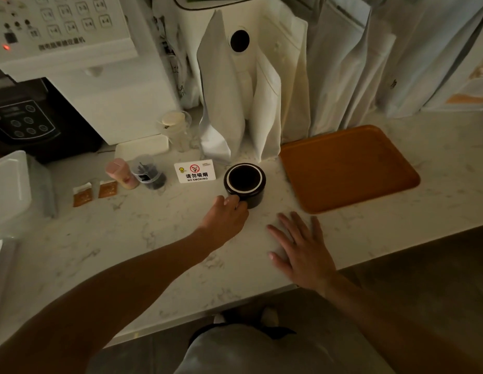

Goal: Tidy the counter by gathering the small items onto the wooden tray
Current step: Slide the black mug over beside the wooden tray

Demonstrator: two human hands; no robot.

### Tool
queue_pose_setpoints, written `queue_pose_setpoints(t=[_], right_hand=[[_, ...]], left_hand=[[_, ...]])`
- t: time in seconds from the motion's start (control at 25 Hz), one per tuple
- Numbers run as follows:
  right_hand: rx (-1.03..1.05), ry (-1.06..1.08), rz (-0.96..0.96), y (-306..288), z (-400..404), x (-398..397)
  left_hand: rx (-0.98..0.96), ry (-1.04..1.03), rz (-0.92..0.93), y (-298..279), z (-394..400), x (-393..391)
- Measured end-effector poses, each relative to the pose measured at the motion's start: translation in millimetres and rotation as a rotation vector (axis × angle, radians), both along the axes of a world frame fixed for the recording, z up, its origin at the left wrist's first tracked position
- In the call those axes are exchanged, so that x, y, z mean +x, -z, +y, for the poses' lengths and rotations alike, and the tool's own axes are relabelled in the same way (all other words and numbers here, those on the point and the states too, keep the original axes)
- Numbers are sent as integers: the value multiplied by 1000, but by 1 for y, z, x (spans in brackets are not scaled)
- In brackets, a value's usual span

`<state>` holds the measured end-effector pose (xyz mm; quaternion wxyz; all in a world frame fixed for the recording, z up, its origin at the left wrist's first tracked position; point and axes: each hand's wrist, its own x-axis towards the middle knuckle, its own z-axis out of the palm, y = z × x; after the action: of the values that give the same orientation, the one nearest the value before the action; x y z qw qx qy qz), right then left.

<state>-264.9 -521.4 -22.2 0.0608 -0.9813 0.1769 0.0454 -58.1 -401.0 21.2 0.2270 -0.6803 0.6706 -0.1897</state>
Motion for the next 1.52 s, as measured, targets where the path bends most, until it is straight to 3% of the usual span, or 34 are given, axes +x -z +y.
queue_pose_setpoints(t=[0.48,0.56,0.76,0.92,1.04,1.12,1.28,1.52], right_hand=[[-31,-3,-33,4,-1,1],[-31,-6,-38,5,-2,0],[-21,-9,-53,9,-3,-1],[-16,-14,-57,11,-3,-1],[-4,-16,-71,12,-3,-1],[4,-13,-72,10,-3,-1],[4,-6,-80,9,-2,-1],[15,-8,-72,10,-3,-1]], left_hand=[[-269,151,62,-28,5,22],[-345,97,222,-36,6,18],[-514,-289,841,-43,11,3],[-647,-481,1254,-35,12,8],[-685,-751,1676,-27,15,13],[-688,-860,1857,-21,18,14],[-721,-881,1955,-13,22,9],[-702,-926,1935,-5,21,7]])
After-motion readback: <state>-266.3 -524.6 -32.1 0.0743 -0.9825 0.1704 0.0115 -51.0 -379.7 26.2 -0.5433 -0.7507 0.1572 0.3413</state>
